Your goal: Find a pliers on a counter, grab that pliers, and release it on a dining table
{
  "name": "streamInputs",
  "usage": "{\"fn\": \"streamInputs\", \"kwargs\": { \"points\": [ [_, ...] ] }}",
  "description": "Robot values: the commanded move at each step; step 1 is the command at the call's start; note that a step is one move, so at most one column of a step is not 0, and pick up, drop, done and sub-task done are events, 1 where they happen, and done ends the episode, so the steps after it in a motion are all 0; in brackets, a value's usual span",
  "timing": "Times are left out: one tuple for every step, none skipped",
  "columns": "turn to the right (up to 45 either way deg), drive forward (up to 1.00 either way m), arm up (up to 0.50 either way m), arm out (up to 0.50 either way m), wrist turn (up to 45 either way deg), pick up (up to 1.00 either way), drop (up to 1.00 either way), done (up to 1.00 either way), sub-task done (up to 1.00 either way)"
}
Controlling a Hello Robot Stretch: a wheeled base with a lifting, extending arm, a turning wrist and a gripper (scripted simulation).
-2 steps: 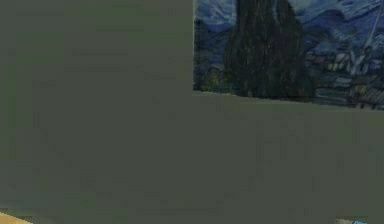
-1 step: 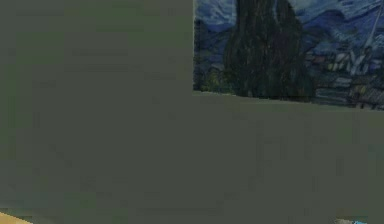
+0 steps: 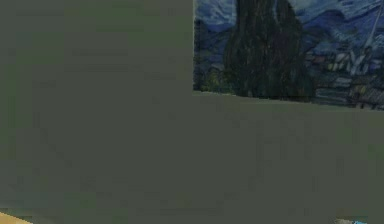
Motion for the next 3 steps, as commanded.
{"fn": "streamInputs", "kwargs": {
  "points": [
    [0.0,0.0,0.0,0.0,-45.0,0.0,0.0,0.0,0.0],
    [0.0,0.0,0.0,0.0,-45.0,0.0,0.0,0.0,0.0],
    [0.0,0.0,0.0,0.0,-24.0,0.0,0.0,0.0,0.0]
  ]
}}
